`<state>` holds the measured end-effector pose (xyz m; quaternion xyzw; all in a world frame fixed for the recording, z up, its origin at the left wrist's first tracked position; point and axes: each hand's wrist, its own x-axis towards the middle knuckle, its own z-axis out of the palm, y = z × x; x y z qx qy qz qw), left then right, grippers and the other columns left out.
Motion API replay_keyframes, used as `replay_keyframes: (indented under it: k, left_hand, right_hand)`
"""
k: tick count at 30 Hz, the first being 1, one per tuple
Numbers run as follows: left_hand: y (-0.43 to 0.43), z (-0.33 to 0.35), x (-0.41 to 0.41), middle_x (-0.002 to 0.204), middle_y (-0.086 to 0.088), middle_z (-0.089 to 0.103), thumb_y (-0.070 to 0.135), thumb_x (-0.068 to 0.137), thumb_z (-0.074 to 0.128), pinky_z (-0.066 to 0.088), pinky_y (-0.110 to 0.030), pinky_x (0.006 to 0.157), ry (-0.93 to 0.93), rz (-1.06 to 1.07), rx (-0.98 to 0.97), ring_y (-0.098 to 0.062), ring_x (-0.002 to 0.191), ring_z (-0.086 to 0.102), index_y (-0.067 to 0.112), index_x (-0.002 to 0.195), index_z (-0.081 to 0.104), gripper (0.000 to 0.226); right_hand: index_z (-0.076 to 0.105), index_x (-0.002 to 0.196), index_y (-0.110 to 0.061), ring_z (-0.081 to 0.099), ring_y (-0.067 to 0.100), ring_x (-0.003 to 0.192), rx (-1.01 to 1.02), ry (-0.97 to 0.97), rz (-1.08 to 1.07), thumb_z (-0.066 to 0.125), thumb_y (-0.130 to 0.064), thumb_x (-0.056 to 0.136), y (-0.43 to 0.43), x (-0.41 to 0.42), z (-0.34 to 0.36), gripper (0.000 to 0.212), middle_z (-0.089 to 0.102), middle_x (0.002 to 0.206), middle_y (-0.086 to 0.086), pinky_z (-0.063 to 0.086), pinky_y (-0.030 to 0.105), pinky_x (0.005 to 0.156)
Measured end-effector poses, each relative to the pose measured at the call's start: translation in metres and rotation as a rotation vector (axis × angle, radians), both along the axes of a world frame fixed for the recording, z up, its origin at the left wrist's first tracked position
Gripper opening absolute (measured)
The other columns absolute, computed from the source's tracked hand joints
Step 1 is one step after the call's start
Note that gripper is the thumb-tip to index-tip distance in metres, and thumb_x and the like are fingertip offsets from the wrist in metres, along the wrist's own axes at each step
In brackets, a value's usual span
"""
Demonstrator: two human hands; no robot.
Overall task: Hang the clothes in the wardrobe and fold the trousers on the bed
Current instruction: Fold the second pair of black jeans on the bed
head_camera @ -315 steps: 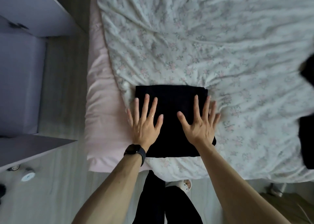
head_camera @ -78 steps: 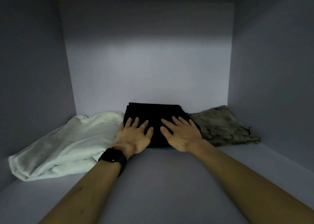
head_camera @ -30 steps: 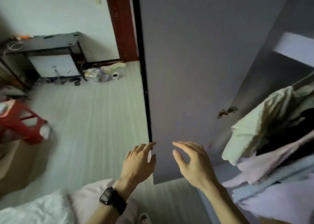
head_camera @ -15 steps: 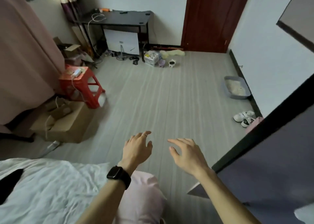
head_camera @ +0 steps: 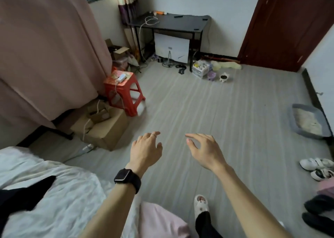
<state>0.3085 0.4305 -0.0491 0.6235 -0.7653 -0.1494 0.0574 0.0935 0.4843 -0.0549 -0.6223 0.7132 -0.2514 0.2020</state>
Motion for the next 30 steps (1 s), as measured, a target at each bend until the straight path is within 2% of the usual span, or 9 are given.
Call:
replay_keyframes:
  k: [8, 11, 17, 23, 27, 30]
  left_hand:
    - [-0.135, -0.001, 0.030, 0.138, -0.002, 0.058, 0.038, 0.097, 0.049, 0.043, -0.041, 0.104, 0.069, 0.304, -0.070, -0.026, 0.126, 0.052, 0.031, 0.148, 0.043, 0.052]
    - [-0.194, -0.014, 0.038, 0.138, -0.003, 0.058, 0.037, 0.097, 0.048, 0.043, -0.040, 0.104, 0.131, 0.506, -0.057, -0.025, 0.126, 0.052, 0.030, 0.147, 0.044, 0.051]
    - [-0.267, -0.024, 0.052, 0.136, -0.005, 0.059, 0.038, 0.097, 0.050, 0.046, -0.040, 0.100, 0.150, 0.769, 0.000, -0.026, 0.123, 0.054, 0.028, 0.144, 0.047, 0.049]
    - [-0.249, -0.020, 0.079, 0.136, -0.003, 0.059, 0.039, 0.095, 0.052, 0.046, -0.039, 0.100, 0.117, 0.974, 0.065, -0.025, 0.124, 0.055, 0.029, 0.144, 0.049, 0.050]
    - [-0.205, -0.004, 0.124, 0.140, 0.001, 0.056, 0.037, 0.097, 0.048, 0.044, -0.038, 0.104, 0.097, 1.180, 0.040, -0.021, 0.129, 0.052, 0.029, 0.145, 0.048, 0.049]
    - [-0.175, 0.010, 0.166, 0.140, 0.002, 0.056, 0.037, 0.100, 0.043, 0.046, -0.039, 0.100, 0.074, 1.334, 0.024, -0.021, 0.126, 0.053, 0.030, 0.146, 0.047, 0.047]
  right_hand:
    - [0.071, 0.122, -0.032, 0.059, 0.017, 0.117, -0.080, -0.023, 0.251, 0.058, -0.038, 0.098, -0.186, 0.009, -0.010, 0.027, 0.070, 0.122, -0.013, 0.044, 0.030, 0.103]
    - [0.070, 0.123, -0.033, 0.057, 0.015, 0.119, -0.074, 0.025, 0.442, 0.058, -0.038, 0.098, -0.276, 0.014, -0.010, 0.028, 0.068, 0.123, -0.016, 0.044, 0.034, 0.105]
    - [0.067, 0.127, -0.036, 0.051, 0.011, 0.124, -0.040, 0.080, 0.744, 0.056, -0.039, 0.099, -0.410, 0.034, 0.009, 0.030, 0.065, 0.127, -0.017, 0.043, 0.034, 0.107]
    - [0.067, 0.127, -0.037, 0.052, 0.015, 0.125, -0.007, 0.050, 0.948, 0.058, -0.039, 0.098, -0.459, 0.090, 0.014, 0.030, 0.066, 0.126, -0.015, 0.042, 0.041, 0.107]
    - [0.065, 0.129, -0.039, 0.049, 0.012, 0.127, 0.005, 0.009, 1.162, 0.058, -0.042, 0.098, -0.454, 0.169, 0.018, 0.032, 0.064, 0.127, -0.017, 0.041, 0.038, 0.108]
    - [0.065, 0.130, -0.038, 0.049, 0.013, 0.126, -0.030, -0.015, 1.311, 0.058, -0.043, 0.097, -0.444, 0.234, 0.022, 0.034, 0.065, 0.128, -0.017, 0.041, 0.037, 0.108]
